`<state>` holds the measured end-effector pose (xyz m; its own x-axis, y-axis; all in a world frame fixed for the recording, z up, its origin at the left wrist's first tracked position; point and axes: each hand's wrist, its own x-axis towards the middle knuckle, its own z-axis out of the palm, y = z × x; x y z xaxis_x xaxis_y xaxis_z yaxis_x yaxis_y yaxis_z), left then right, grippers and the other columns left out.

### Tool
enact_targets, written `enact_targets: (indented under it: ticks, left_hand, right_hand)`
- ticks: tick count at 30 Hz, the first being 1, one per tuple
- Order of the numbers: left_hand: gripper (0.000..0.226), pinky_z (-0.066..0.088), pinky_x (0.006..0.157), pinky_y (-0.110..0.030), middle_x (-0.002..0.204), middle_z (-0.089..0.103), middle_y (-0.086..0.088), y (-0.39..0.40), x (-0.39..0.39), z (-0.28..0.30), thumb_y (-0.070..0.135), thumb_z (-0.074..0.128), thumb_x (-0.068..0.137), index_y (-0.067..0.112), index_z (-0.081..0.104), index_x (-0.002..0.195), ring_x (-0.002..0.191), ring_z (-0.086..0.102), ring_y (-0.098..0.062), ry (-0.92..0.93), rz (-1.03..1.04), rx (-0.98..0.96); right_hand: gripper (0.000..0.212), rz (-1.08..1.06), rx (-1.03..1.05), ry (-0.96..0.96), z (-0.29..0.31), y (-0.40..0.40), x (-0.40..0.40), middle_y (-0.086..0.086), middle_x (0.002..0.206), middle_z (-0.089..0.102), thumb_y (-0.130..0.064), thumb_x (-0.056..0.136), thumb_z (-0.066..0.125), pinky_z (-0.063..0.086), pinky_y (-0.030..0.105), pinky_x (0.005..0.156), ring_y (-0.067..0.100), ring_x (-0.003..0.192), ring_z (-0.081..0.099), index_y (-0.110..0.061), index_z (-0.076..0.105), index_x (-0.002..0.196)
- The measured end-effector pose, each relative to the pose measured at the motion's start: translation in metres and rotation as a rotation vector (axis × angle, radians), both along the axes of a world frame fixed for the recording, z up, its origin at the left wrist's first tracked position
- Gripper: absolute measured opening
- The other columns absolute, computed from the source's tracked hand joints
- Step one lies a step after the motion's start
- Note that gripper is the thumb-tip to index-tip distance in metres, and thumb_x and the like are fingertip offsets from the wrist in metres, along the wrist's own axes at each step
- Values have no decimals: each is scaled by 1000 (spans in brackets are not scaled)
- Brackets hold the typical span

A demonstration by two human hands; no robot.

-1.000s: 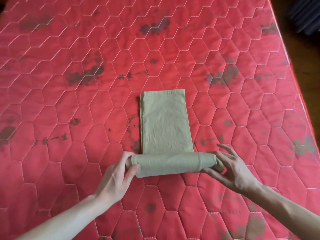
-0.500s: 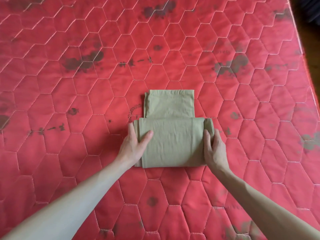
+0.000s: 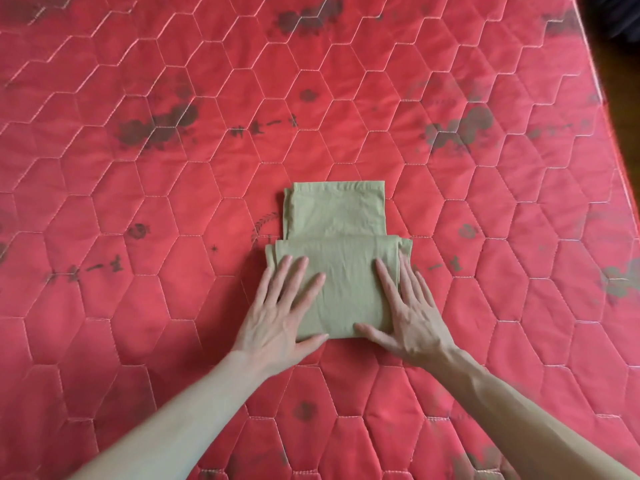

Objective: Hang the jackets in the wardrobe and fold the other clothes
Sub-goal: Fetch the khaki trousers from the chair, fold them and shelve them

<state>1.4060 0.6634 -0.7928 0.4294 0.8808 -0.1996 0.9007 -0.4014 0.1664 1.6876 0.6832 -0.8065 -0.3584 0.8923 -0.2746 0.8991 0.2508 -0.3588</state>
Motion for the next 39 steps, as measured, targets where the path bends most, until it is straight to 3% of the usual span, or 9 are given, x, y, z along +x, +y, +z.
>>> enact_targets:
  ticks: [5, 10, 16, 20, 23, 30, 34, 37, 39]
  left_hand:
    - [115, 4, 124, -64, 162, -26, -35, 6, 7, 10, 70, 46, 90, 7, -16, 162, 151, -24, -55, 260, -104, -81]
    - [101, 3, 121, -68, 156, -30, -43, 4, 25, 17, 34, 50, 96, 0, -22, 158, 147, -21, -63, 348, -40, -120]
    - [84, -2, 123, -65, 158, -29, -41, 0, 41, 21, 20, 36, 99, 1, -22, 158, 148, -20, -61, 329, 38, -132]
    - [79, 6, 125, -63, 163, -14, -39, 2, 33, 24, 18, 22, 91, -1, -8, 162, 153, -9, -58, 256, 24, -132]
    - [82, 19, 125, -60, 166, 8, -37, 4, 26, 28, 19, 20, 83, -3, 16, 162, 154, 12, -53, 181, 29, -134]
    - [81, 17, 130, -41, 171, 15, -19, 13, 12, 87, 32, 32, 89, 9, 12, 164, 159, 16, -31, 93, -42, -374]
    - [68, 44, 107, -30, 143, 63, 6, 28, -11, 115, 36, 57, 85, 33, 45, 152, 120, 63, -8, -111, 4, -434]
    - [58, 45, 79, -21, 115, 73, 22, 42, -29, 117, 43, 65, 72, 41, 63, 130, 75, 59, 11, -384, 184, -547]
    - [43, 44, 65, -24, 88, 74, 18, 50, -39, 109, 37, 69, 74, 37, 69, 117, 62, 55, 3, -647, 360, -614]
  right_hand:
    - [129, 109, 98, -115, 6, 4, 9, 23, 171, -2, -84, 73, 62, 15, 60, 127, 35, 160, -8, -18, 2, 167]
    - [109, 201, 302, -195, 2, -6, 1, 26, 170, 8, -55, 69, 71, 12, 58, 127, 39, 159, 8, 2, 37, 156]
    - [111, 169, 296, -187, 1, -15, -10, 25, 170, 13, -33, 61, 69, 26, 58, 125, 41, 159, 11, -2, 31, 160]
    - [94, 162, 329, -180, 1, -14, -9, 22, 170, 17, -19, 80, 74, 31, 57, 122, 40, 158, 15, -4, 28, 161]
    - [78, 165, 373, -101, 7, -11, -1, 16, 168, 28, -19, 90, 73, 33, 54, 121, 37, 156, 27, -6, 38, 158]
    - [52, 253, 367, 60, 43, -12, 18, 0, 148, 59, -44, 99, 54, 44, 43, 113, 23, 136, 57, -14, 62, 140]
    - [39, 196, 373, 220, 70, -12, 25, -12, 115, 76, -45, 91, 65, 56, 32, 91, 10, 105, 73, -18, 74, 119]
    - [39, 37, 358, 317, 86, -3, 28, -16, 79, 72, -59, 90, 67, 53, 25, 53, 2, 61, 62, -23, 77, 103]
    - [43, -93, 323, 435, 92, 5, 25, -13, 73, 70, -61, 88, 69, 50, 25, 53, 3, 57, 57, -20, 78, 99]
